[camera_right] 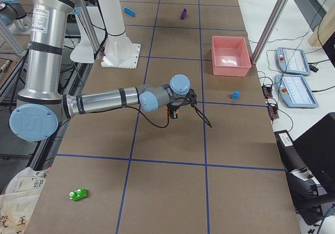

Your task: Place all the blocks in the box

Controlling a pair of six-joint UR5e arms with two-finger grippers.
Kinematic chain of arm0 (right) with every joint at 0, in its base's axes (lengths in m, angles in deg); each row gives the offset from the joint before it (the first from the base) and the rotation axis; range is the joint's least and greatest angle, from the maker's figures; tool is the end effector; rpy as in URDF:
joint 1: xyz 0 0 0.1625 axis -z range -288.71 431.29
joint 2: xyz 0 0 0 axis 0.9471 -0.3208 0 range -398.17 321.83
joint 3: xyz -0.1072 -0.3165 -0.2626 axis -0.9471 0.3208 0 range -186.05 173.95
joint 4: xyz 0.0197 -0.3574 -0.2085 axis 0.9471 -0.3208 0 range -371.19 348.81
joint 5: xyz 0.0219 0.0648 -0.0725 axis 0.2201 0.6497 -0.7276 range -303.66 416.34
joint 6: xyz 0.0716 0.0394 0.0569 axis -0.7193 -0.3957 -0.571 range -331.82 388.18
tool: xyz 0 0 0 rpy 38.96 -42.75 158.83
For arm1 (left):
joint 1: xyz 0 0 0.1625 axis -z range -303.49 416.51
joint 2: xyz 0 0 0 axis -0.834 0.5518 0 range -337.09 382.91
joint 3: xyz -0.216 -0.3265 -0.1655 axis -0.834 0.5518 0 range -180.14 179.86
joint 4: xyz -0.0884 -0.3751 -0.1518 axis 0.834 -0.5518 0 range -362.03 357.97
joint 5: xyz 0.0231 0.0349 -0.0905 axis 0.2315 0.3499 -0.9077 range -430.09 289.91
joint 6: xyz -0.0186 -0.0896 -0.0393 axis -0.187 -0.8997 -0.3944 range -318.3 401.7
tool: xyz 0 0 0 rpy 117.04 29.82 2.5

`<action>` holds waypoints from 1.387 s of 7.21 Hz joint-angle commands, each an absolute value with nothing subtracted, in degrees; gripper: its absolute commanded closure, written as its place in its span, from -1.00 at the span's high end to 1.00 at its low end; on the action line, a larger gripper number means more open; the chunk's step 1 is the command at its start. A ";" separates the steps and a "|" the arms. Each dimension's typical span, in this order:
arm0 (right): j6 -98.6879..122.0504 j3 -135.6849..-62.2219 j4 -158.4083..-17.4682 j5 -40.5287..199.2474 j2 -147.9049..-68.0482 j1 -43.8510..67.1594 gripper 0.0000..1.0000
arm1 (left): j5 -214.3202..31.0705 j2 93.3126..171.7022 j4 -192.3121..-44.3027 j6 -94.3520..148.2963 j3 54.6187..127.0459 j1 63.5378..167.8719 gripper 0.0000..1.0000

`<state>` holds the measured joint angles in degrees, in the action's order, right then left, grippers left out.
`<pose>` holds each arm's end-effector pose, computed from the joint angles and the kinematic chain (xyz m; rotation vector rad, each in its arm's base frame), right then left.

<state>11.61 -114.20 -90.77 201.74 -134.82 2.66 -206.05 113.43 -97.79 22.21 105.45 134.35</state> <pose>-0.1157 -0.4364 0.5217 0.0227 -1.0190 -0.2613 0.0448 -0.5007 0.5058 0.1309 0.8596 0.0332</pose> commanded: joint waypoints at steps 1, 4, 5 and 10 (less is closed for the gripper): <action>10.26 -114.33 -103.68 202.15 -122.43 -0.59 -1.00 | -203.52 108.27 -106.83 5.64 105.60 133.77 1.00; -5.85 -113.54 -107.70 201.36 -109.23 -0.79 -1.00 | -198.27 107.73 -107.76 -12.45 106.29 130.45 1.00; -9.83 -112.23 -107.70 201.27 -105.18 -0.52 -1.00 | -196.06 107.73 -108.28 -19.22 106.82 128.51 1.00; -19.18 -103.96 -105.68 193.10 -91.71 2.38 -1.00 | -183.23 108.08 -113.47 -56.51 106.83 114.19 1.00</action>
<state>-17.32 -105.30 -106.47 194.48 -93.84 2.24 -186.68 107.84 -112.87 -48.94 106.89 117.93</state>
